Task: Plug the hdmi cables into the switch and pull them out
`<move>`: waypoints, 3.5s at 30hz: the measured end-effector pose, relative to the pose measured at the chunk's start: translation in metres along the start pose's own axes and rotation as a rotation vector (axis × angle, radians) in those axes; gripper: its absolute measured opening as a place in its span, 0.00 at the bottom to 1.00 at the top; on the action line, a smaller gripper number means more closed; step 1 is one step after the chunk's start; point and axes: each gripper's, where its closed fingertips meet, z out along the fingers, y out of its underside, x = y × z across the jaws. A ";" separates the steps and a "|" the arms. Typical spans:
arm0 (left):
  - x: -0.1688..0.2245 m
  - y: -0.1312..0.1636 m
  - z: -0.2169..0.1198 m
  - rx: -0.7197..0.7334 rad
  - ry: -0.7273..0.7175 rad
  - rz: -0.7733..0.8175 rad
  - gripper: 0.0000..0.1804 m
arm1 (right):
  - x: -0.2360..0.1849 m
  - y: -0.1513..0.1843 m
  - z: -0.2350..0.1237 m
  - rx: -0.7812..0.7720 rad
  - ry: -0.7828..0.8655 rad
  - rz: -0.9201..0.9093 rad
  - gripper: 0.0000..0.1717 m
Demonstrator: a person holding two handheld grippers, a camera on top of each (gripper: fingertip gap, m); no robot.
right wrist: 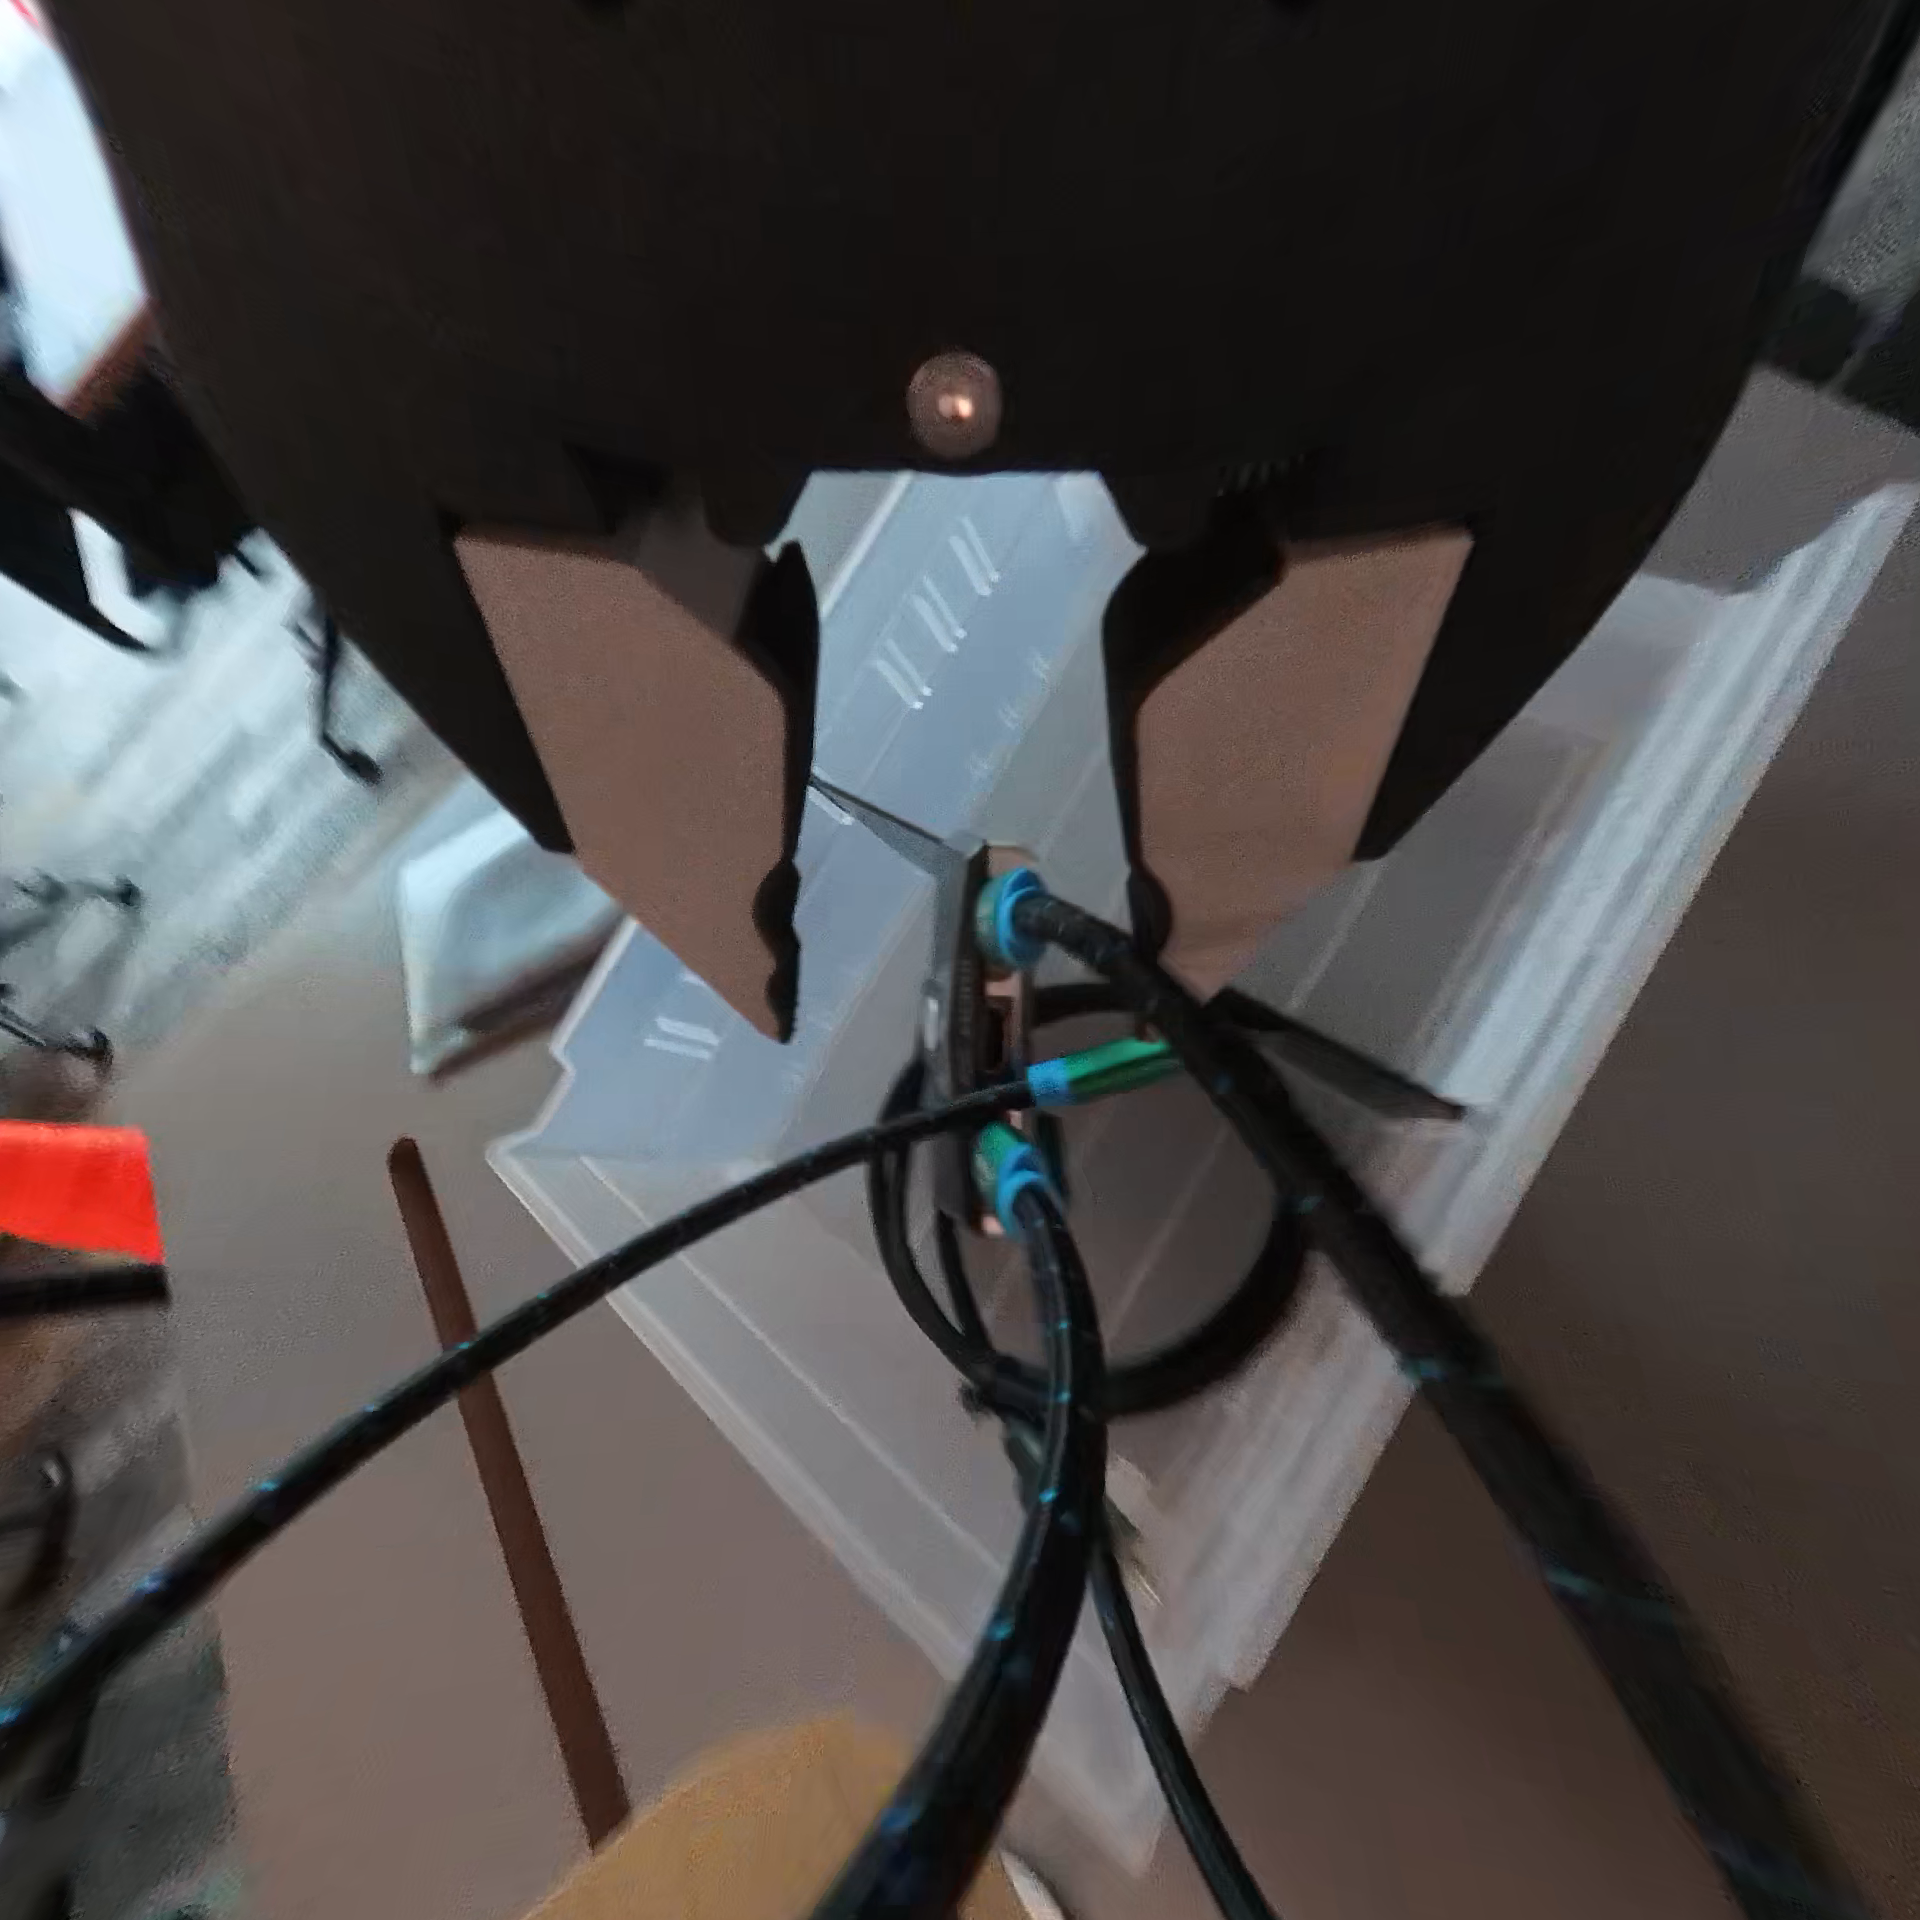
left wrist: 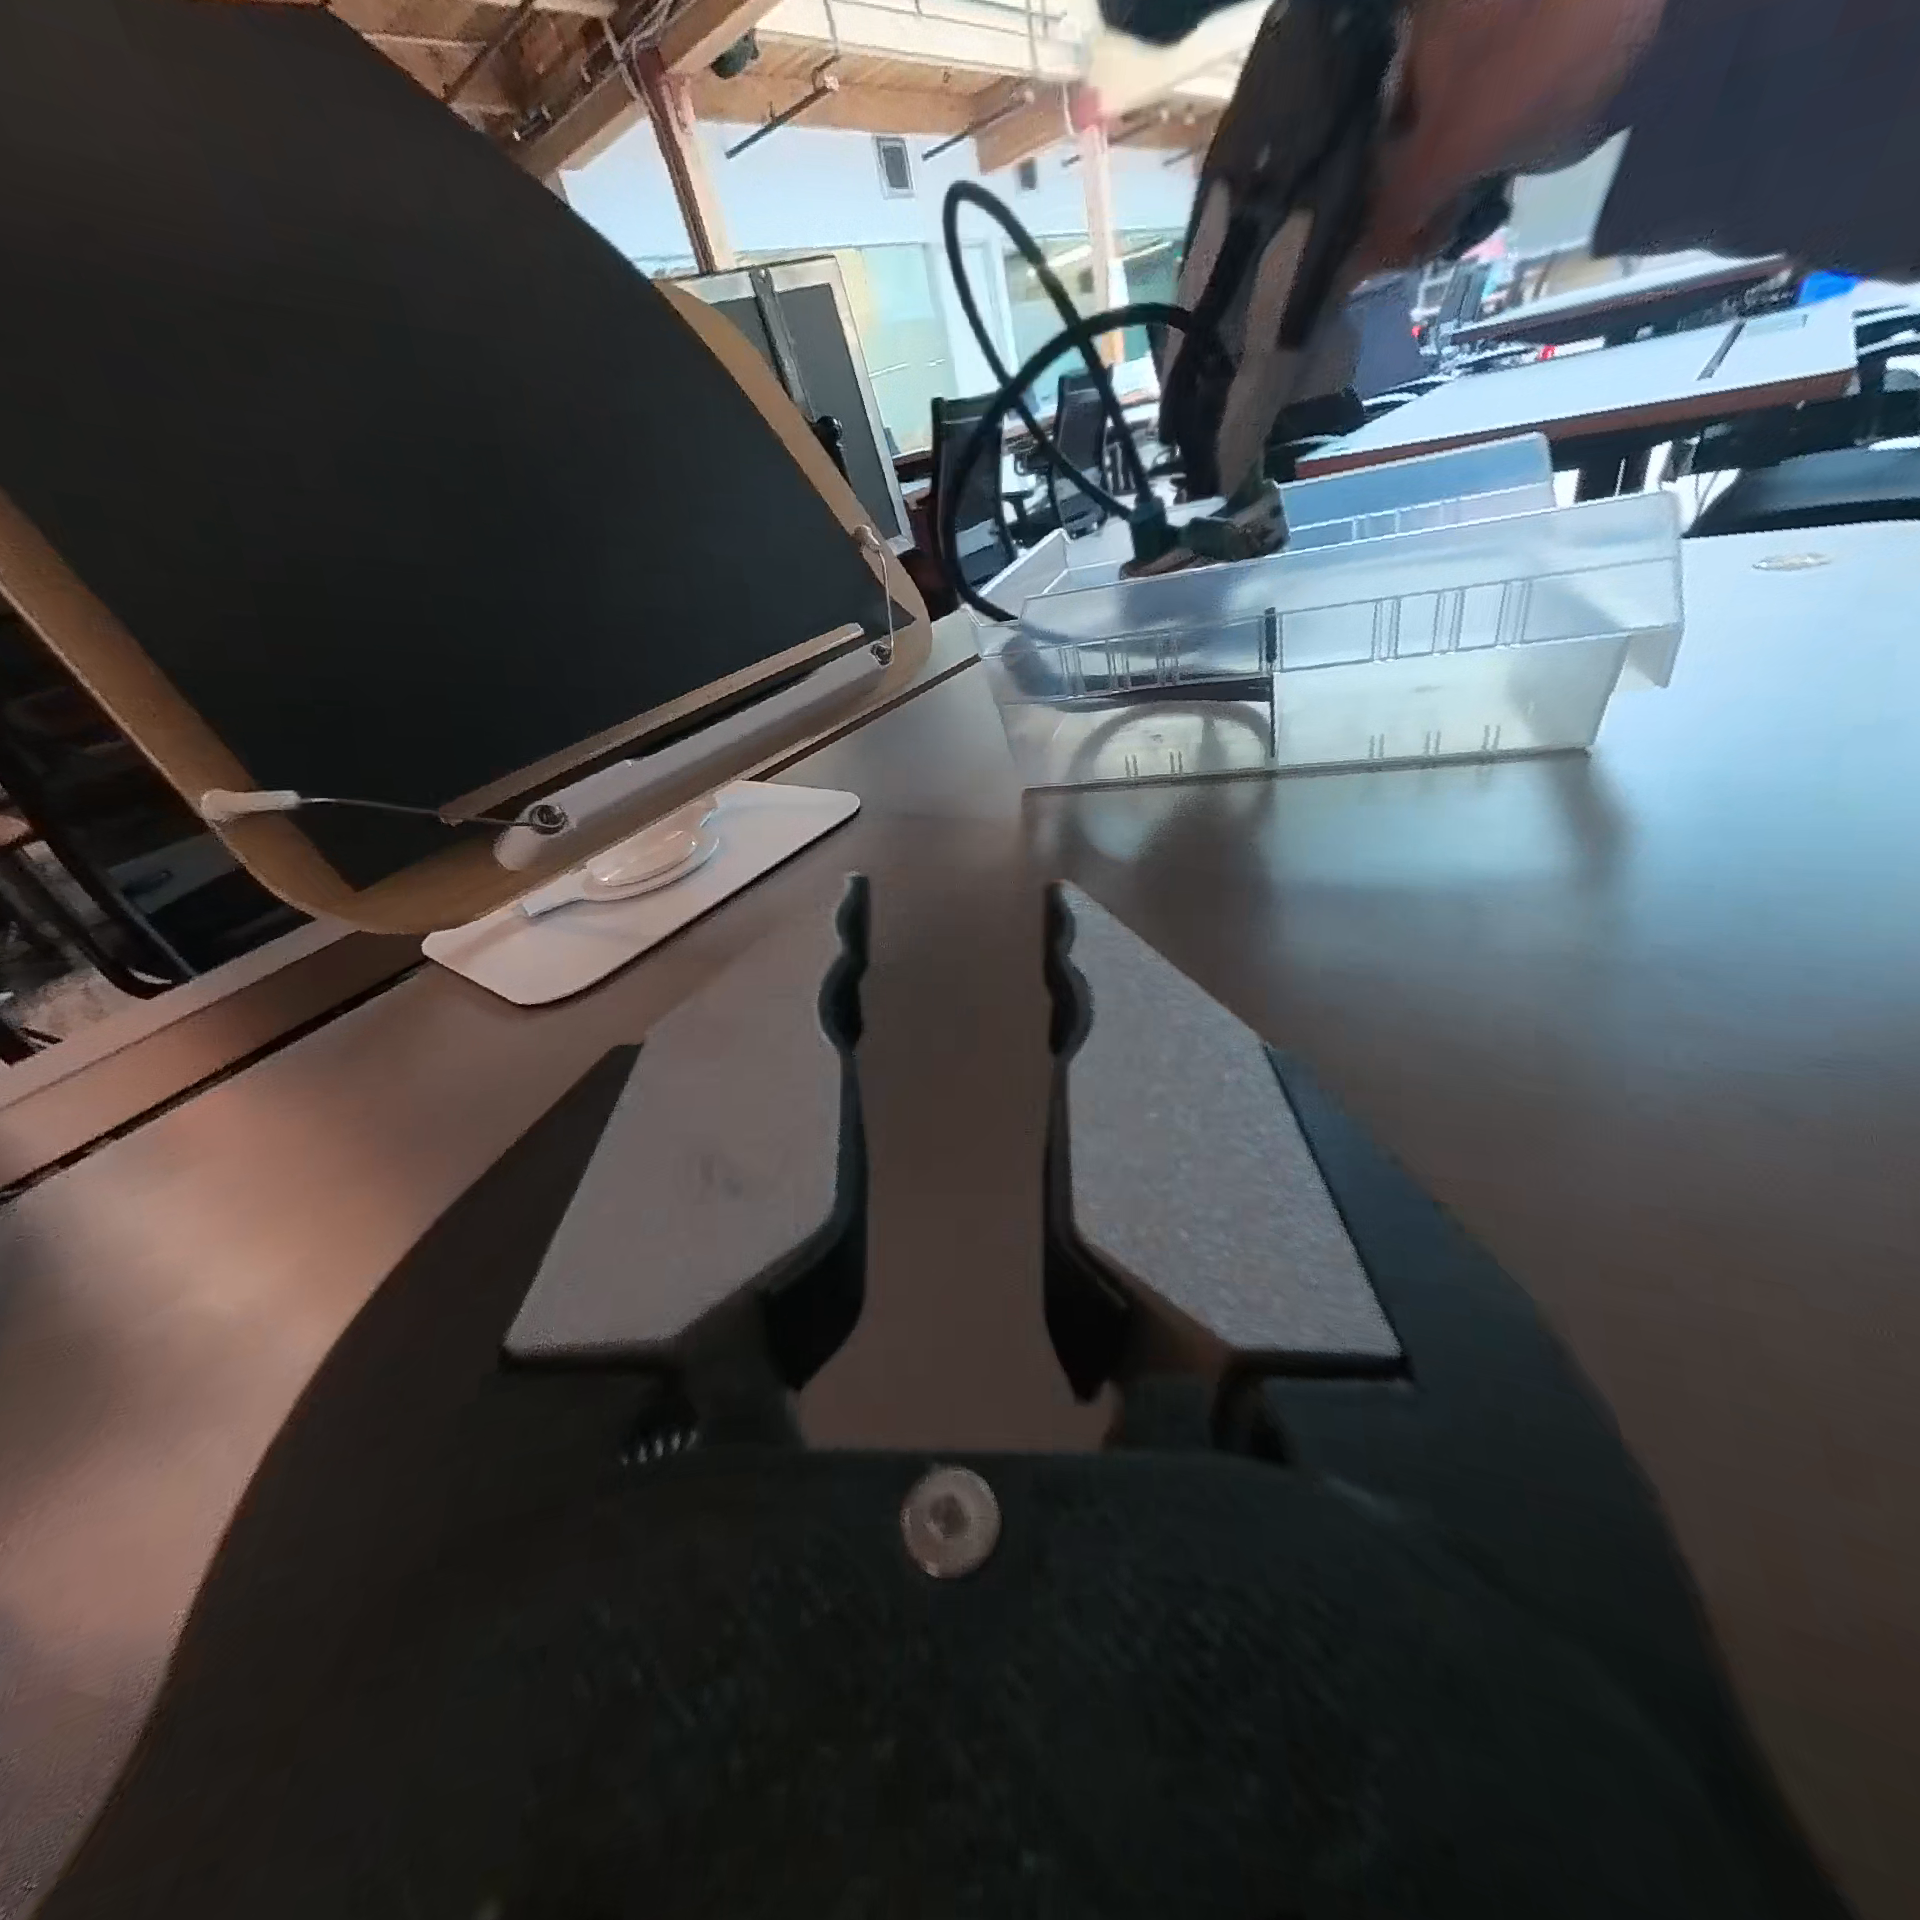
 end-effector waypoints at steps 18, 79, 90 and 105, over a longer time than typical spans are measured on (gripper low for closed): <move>-0.015 0.011 0.025 -0.078 -0.079 -0.064 0.43 | -0.214 -0.144 -0.133 1.046 -0.337 0.116 0.49; -0.069 -0.054 -0.150 -0.335 -0.437 -0.198 0.28 | -0.234 -0.180 0.085 0.631 -0.230 0.171 0.23; -0.121 0.015 -0.191 -0.587 -0.454 -0.347 0.29 | -0.234 -0.179 0.085 0.632 -0.231 0.178 0.22; -0.085 0.071 -0.211 -0.850 -0.253 -0.303 0.27 | -0.236 -0.178 0.086 0.617 -0.226 0.160 0.20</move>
